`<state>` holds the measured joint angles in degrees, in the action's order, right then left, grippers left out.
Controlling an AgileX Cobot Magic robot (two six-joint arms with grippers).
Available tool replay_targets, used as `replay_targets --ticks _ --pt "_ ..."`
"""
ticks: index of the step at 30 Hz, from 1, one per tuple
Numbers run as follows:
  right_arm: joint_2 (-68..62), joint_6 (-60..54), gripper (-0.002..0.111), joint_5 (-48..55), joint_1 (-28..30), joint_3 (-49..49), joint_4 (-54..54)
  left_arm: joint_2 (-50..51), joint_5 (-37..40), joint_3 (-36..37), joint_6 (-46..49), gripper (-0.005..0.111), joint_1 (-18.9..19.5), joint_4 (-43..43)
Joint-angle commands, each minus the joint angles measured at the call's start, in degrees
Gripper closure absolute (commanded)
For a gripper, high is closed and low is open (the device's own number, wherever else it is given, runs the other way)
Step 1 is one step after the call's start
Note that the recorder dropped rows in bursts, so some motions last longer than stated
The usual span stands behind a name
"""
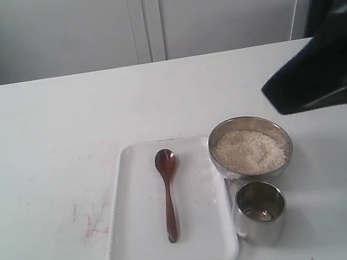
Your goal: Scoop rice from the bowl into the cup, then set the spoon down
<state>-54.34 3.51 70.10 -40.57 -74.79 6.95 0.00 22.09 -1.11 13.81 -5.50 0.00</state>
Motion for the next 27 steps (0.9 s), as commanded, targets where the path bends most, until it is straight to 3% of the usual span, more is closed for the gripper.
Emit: replay_targets --ticks 1,5,10,17,20,27 --pt "5.7 -0.7 0.108 -0.1 -0.1 0.3 0.4 0.0 2.8 0.5 -0.3 0.092 -0.4 -0.3" --pt "9.8 -4.2 0.108 -2.3 -0.3 0.3 -1.0 0.0 2.8 0.5 -0.3 0.092 -0.4 -0.3" --pt "16.6 -9.5 0.108 -19.2 2.2 8.9 -2.0 0.0 2.8 0.5 -0.3 0.092 -0.4 -0.3" --pt "26.1 -9.8 0.108 -30.5 17.2 26.8 -1.7 0.0 2.8 0.5 -0.3 0.092 -0.4 -0.3" --pt "32.0 -9.8 0.108 -38.4 26.6 37.1 -1.5 0.0 2.8 0.5 -0.3 0.092 -0.4 -0.3" --pt "38.3 -9.8 0.108 -43.3 36.0 48.2 -1.4 0.0 2.8 0.5 -0.3 0.092 -0.4 -0.3"
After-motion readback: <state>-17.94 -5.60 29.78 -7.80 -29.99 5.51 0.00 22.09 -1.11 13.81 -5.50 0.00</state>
